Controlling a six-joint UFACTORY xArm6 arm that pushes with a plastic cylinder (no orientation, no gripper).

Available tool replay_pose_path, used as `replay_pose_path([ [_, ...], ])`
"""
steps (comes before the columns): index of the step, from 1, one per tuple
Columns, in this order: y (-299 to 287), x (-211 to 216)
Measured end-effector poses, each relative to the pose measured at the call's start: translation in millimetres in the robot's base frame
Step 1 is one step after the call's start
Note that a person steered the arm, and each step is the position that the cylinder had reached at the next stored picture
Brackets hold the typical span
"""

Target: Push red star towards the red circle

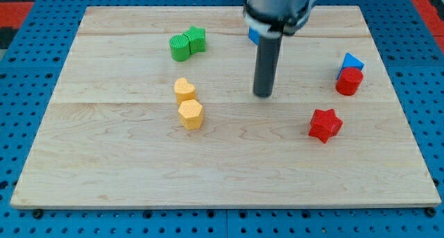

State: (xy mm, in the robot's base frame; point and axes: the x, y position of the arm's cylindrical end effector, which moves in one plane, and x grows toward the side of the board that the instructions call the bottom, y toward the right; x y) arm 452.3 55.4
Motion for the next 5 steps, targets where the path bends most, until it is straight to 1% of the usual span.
replay_pose_path([
  [1,2.3,77.9],
  [2,55.4,114.5],
  [3,98.1,110.3],
  [4,95.8,86.1],
  [5,89.8,47.5],
])
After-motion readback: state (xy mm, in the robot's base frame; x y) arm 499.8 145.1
